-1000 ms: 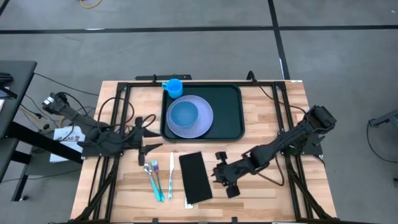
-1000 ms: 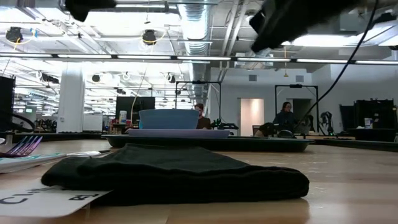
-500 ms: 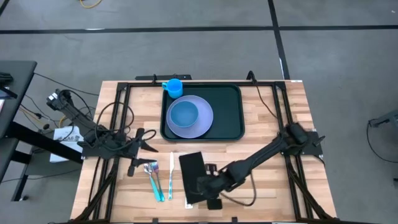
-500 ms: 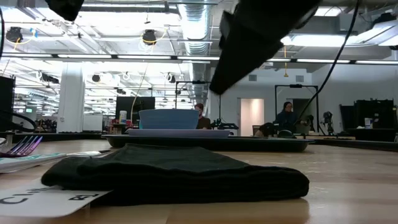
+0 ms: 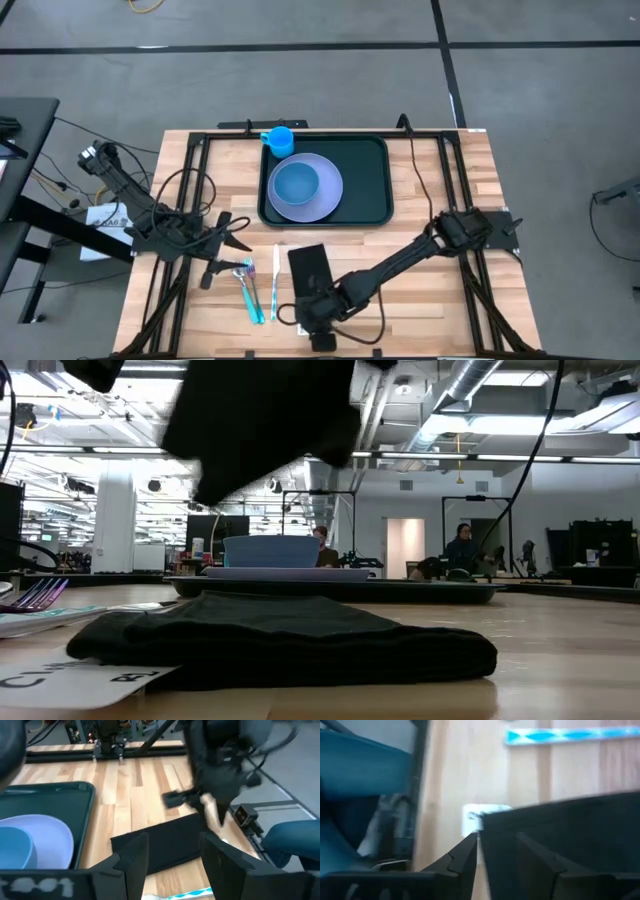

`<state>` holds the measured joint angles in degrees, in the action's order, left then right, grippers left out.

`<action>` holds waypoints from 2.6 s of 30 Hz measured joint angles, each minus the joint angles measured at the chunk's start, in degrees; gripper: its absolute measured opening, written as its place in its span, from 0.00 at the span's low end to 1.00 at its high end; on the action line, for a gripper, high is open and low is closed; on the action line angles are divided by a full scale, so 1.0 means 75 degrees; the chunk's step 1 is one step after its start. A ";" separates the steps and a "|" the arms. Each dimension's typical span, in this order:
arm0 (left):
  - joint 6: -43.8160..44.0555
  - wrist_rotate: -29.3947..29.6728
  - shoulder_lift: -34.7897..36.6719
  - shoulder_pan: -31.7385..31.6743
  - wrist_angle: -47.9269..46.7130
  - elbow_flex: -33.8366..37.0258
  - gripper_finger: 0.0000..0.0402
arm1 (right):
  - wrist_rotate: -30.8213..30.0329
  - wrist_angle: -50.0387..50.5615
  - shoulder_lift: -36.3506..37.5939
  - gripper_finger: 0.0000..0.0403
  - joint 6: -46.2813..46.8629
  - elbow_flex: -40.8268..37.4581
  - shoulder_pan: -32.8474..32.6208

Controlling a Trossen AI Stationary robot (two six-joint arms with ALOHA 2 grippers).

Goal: Set up tray
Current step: Put the black napkin on the black tray beside the purple plate

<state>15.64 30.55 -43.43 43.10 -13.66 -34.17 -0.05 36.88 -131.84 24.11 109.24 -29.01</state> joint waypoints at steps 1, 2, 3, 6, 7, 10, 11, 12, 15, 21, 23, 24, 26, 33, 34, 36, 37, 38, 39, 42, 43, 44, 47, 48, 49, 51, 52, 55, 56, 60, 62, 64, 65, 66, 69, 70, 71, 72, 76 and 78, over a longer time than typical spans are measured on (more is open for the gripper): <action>0.0000 0.0015 -0.0002 0.0028 0.0030 0.0000 0.41 | 0.0000 0.0059 -0.0089 0.34 0.0047 0.0060 0.0026; 0.0000 0.0052 -0.0009 0.0070 0.0026 0.0000 0.41 | 0.0006 0.0086 -0.0157 0.35 0.0106 0.0077 0.0055; 0.0003 0.0097 -0.0013 0.0114 0.0016 0.0000 0.41 | 0.0006 0.0184 -0.0218 0.37 0.0177 0.0077 0.0077; 0.0029 0.0123 -0.0013 0.0238 0.0013 0.0000 0.41 | 0.0001 0.0284 -0.0349 0.41 0.0385 0.0077 0.0093; 0.0026 0.0122 -0.0013 0.0271 0.0013 0.0000 0.41 | 0.0000 0.0329 -0.0371 0.43 0.0393 0.0077 0.0089; 0.0026 0.0147 -0.0013 0.0364 0.0013 0.0000 0.41 | 0.0003 0.0316 -0.0375 0.46 0.0394 0.0077 0.0084; 0.0026 0.0165 -0.0013 0.0385 0.0014 0.0000 0.41 | 0.0003 0.0304 -0.0369 0.48 0.0407 0.0077 0.0084; 0.0025 0.0168 -0.0013 0.0399 0.0016 0.0000 0.41 | 0.0003 0.0310 -0.0369 0.49 0.0450 0.0077 0.0084; -0.0036 0.0171 -0.0013 0.0404 0.0031 0.0000 0.41 | 0.0003 0.0318 -0.0367 0.51 0.0597 0.0077 0.0047; -0.0121 0.0180 -0.0013 0.0404 0.0034 0.0000 0.41 | 0.0043 0.0580 -0.0364 0.52 0.0671 0.0077 -0.0144; -0.0122 0.0180 -0.0013 0.0404 0.0034 0.0000 0.41 | 0.0029 0.0722 -0.0364 0.52 0.0671 0.0077 -0.0202; -0.0122 0.0180 -0.0013 0.0404 0.0035 0.0000 0.41 | 0.0026 0.0767 -0.0364 0.52 0.0671 0.0077 -0.0227; -0.0125 0.0180 -0.0013 0.0404 0.0035 0.0000 0.41 | 0.0023 0.0852 -0.0361 0.52 0.0671 0.0077 -0.0248; -0.0122 0.0180 -0.0013 0.0404 0.0039 0.0000 0.41 | -0.0030 0.0852 -0.0355 0.51 0.0674 -0.0086 -0.0205; -0.0120 0.0178 -0.0013 0.0404 0.0038 0.0000 0.41 | -0.0032 0.0852 -0.0355 0.51 0.0676 -0.0116 -0.0177; -0.0082 0.0177 -0.0013 0.0404 0.0037 0.0000 0.41 | -0.0031 0.0832 -0.0355 0.51 0.0765 -0.0181 -0.0147; -0.0063 0.0170 -0.0013 0.0404 0.0038 0.0000 0.41 | -0.0029 0.0827 -0.0362 0.51 0.0790 -0.0204 -0.0131; -0.0058 0.0155 -0.0013 0.0404 0.0037 0.0000 0.41 | -0.0026 0.0805 -0.0427 0.50 0.0796 -0.0204 -0.0112; -0.0055 0.0123 -0.0013 0.0404 0.0037 0.0000 0.41 | -0.0039 0.0778 -0.0491 0.50 0.0799 -0.0188 -0.0108; -0.0045 0.0028 -0.0013 0.0404 0.0037 0.0000 0.41 | -0.0047 0.0781 -0.0569 0.50 0.0785 -0.0180 -0.0114; -0.0037 0.0013 -0.0013 0.0404 0.0035 0.0000 0.41 | -0.0065 0.0731 -0.0742 0.50 0.0792 -0.0167 -0.0111; -0.0032 -0.0004 -0.0013 0.0404 0.0037 0.0000 0.41 | -0.0102 0.0639 -0.0821 0.50 0.0814 -0.0136 -0.0096; -0.0011 -0.0024 -0.0013 0.0404 0.0034 0.0000 0.41 | -0.0082 0.0660 -0.0924 0.50 0.0816 -0.0125 -0.0076; 0.0008 -0.0024 -0.0011 0.0404 0.0027 0.0000 0.41 | -0.0104 0.0666 -0.0988 0.50 0.0833 -0.0114 -0.0063; 0.0021 -0.0027 -0.0013 0.0404 0.0022 0.0000 0.41 | -0.0133 0.0688 -0.0993 0.50 0.0860 -0.0113 -0.0043; 0.0026 -0.0044 -0.0010 0.0404 0.0026 0.0000 0.41 | -0.0185 0.0704 -0.0993 0.48 0.0899 -0.0113 -0.0032; 0.0026 -0.0046 -0.0010 0.0402 0.0023 0.0000 0.41 | -0.0209 0.0707 -0.0996 0.47 0.0902 -0.0113 -0.0026; 0.0027 -0.0108 -0.0010 0.0404 0.0028 0.0000 0.41 | -0.0204 0.0740 -0.0996 0.38 0.0935 -0.0125 0.0019; 0.0029 -0.0112 -0.0010 0.0404 0.0025 0.0000 0.41 | -0.0203 0.0786 -0.0998 0.34 0.0973 -0.0096 0.0025; 0.0029 -0.0112 -0.0010 0.0401 0.0022 0.0000 0.41 | -0.0203 0.0953 -0.1029 0.13 0.1016 0.0030 0.0047; 0.0029 -0.0116 -0.0010 0.0404 0.0022 0.0000 0.41 | -0.0129 0.0901 -0.1060 0.05 0.1115 0.0119 0.0050; 0.0034 -0.0117 -0.0010 0.0404 0.0022 0.0000 0.41 | -0.0031 0.0972 -0.1102 0.04 0.1352 0.0273 0.0052; 0.0068 -0.0117 -0.0010 0.0404 0.0022 0.0000 0.41 | -0.0023 0.1101 -0.1136 0.05 0.1464 0.0422 0.0052; 0.0106 -0.0114 -0.0010 0.0404 0.0025 0.0000 0.41 | -0.0023 0.1298 -0.1159 0.06 0.1577 0.0605 0.0052; 0.0184 -0.0114 -0.0010 0.0404 0.0090 0.0000 0.41 | -0.0018 0.2217 -0.1223 0.03 0.1676 0.1254 0.0022; 0.0184 -0.0114 -0.0010 0.0404 0.0115 0.0000 0.41 | -0.0037 0.2665 -0.1249 0.02 0.1666 0.1466 -0.0010; 0.0184 -0.0114 -0.0010 0.0404 0.0127 0.0000 0.41 | -0.0080 0.3025 -0.1287 0.02 0.1642 0.1733 -0.0046; 0.0184 -0.0114 -0.0010 0.0401 0.0127 0.0000 0.41 | -0.0126 0.3358 -0.1304 0.02 0.1637 0.2002 -0.0084; 0.0198 -0.0113 -0.0010 0.0402 0.0130 0.0000 0.41 | -0.0377 0.5117 -0.1236 0.01 0.1711 0.3268 -0.0199; 0.0200 -0.0114 -0.0010 0.0404 0.0149 0.0000 0.41 | -0.0461 0.5645 -0.1021 0.01 0.1765 0.3302 -0.0227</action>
<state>17.14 29.70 -43.51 46.13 -12.55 -34.17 -3.51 79.21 -139.49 37.35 134.01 -30.72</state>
